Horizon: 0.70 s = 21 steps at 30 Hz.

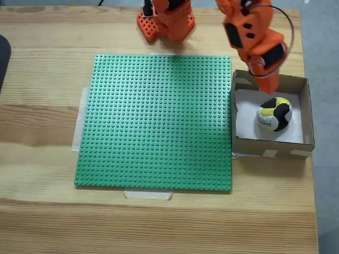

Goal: Pick the ball and put it in the box.

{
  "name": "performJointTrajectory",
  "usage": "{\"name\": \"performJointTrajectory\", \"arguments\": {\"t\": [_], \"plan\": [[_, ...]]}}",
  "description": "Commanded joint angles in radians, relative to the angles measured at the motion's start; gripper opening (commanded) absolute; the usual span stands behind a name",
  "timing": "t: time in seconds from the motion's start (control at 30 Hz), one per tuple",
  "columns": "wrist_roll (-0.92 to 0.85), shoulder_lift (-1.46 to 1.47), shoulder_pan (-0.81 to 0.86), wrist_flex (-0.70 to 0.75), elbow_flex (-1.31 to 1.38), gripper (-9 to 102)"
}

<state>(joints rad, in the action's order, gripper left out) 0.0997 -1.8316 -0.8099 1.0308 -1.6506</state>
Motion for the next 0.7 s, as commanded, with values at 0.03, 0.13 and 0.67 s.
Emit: {"name": "performJointTrajectory", "arguments": {"t": [0.03,0.13,0.67], "plan": [[-0.029,-0.170,0.054,-0.012,-0.058,-1],[-0.049,-0.270,0.101,-0.014,-0.143,-1],[-0.156,-0.721,0.526,-0.026,-0.531,-1]]}}
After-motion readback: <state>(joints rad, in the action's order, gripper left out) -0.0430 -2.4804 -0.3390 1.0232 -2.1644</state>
